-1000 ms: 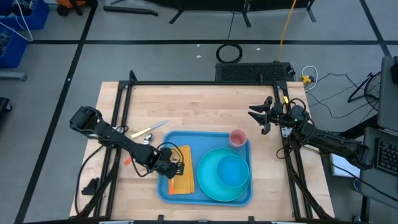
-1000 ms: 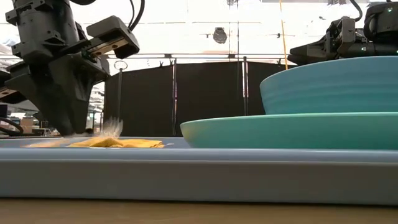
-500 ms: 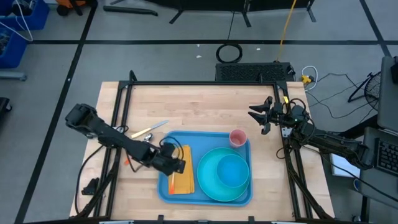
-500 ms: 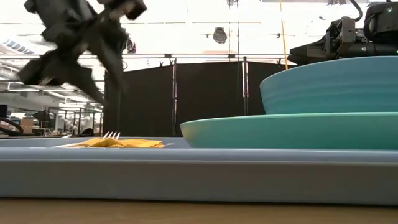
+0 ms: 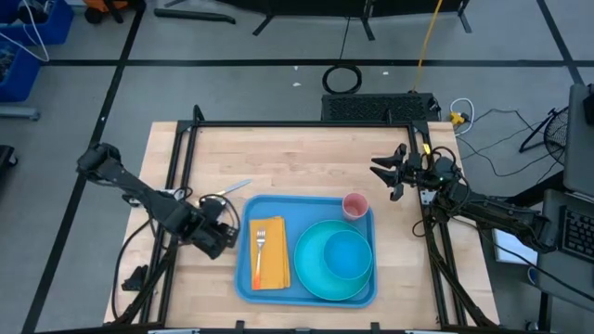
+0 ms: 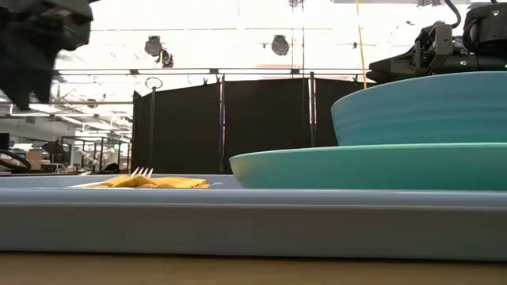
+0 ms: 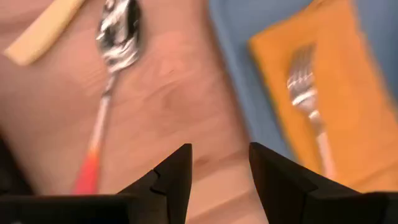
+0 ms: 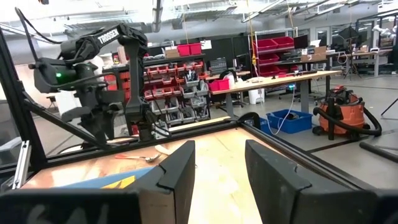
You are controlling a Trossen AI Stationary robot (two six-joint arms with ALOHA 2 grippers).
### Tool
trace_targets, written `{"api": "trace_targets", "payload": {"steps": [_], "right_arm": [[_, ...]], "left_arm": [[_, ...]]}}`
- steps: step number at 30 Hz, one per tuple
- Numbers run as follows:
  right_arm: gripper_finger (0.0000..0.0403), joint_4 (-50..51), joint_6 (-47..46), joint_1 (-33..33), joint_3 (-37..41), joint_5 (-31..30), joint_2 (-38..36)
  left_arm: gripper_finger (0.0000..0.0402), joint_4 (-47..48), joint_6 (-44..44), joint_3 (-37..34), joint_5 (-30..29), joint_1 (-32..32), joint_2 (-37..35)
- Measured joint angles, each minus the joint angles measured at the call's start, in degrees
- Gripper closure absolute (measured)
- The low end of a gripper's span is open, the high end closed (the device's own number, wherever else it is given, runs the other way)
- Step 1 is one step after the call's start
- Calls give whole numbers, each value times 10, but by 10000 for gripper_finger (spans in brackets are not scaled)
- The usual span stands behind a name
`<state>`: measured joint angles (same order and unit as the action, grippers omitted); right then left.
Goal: Set up tray
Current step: Put the orange spoon on the yellow napkin to the left of the orange fork on the blue tray
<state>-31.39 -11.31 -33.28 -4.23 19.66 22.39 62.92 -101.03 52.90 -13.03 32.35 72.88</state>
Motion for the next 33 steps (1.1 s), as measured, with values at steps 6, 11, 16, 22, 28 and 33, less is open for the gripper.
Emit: {"api": "trace_targets", "payload": {"steps": [6,11,16,22,28,33], "right_arm": [[273,0,0,0,0,0,0],[273,0,0,0,0,0,0],[273,0,0,0,0,0,0],[273,0,0,0,0,0,0],[273,0,0,0,0,0,0],[273,-1,0,0,0,0,0]], "left_arm": [[238,57,7,-28,66,7,1],[238,-15,9,-113,125,8,-7],[238,-92,20,-187,137,5,-20],[238,-92,20,-225,136,-6,-44],[238,-90,42,-227,115,-20,-67],[238,-87,76,-229,101,-42,-70]]}}
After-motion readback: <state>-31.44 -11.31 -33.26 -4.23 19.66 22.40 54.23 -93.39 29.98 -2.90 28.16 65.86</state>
